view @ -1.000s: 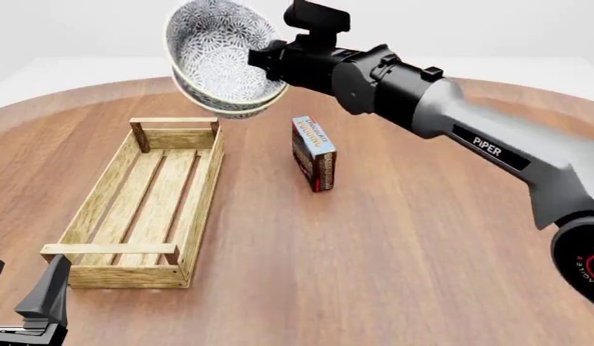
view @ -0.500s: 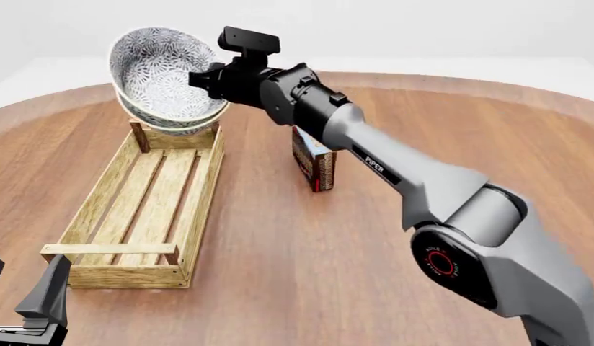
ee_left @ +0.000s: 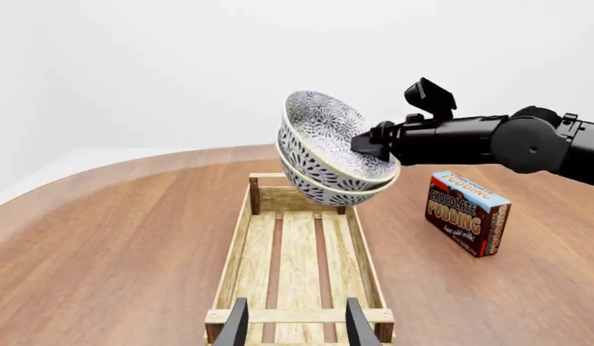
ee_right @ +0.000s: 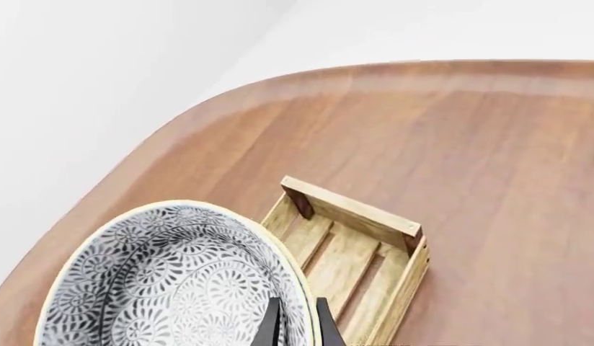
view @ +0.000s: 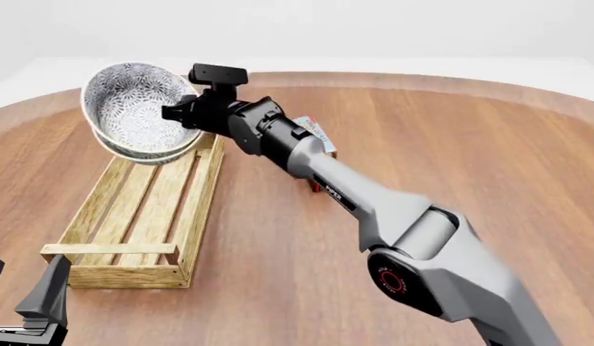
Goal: Stack the left bowl on the right bowl and place them in the tray.
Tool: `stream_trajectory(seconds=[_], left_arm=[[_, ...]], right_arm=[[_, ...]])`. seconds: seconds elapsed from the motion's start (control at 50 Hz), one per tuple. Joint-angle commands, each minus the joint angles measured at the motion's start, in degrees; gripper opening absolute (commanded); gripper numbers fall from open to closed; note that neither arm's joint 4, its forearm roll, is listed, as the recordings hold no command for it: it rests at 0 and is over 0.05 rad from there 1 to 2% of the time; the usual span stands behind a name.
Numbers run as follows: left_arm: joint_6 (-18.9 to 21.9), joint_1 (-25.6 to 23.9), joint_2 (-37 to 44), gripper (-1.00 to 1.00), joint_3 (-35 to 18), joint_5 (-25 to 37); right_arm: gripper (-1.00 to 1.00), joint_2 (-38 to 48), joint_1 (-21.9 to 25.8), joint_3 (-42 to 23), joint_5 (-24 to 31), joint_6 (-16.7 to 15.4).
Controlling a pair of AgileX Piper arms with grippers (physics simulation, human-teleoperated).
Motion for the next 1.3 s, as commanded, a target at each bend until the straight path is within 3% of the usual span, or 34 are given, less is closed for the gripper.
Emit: stream_trajectory(seconds=[0.02,0.88,1.06,1.3], left_arm=[[0.0,0.0,0.0,1.00,0.0,0.0],[0.0,0.0,0.0,1.00,0.0,0.0],[0.0,0.0,0.0,1.00,0.0,0.0],[0.0,0.0,0.0,1.00,0.0,0.0]], right_arm=[[-1.00,2.4,1.5,-2.2,-1.3,0.1],[-1.00,12.4,4.2,-12.1,1.3,0.8],[-1.00,15.9,2.7,-17.9,4.3,-0.1],[-1.00,18.4,1.5,-19.9,5.0,-0.1]])
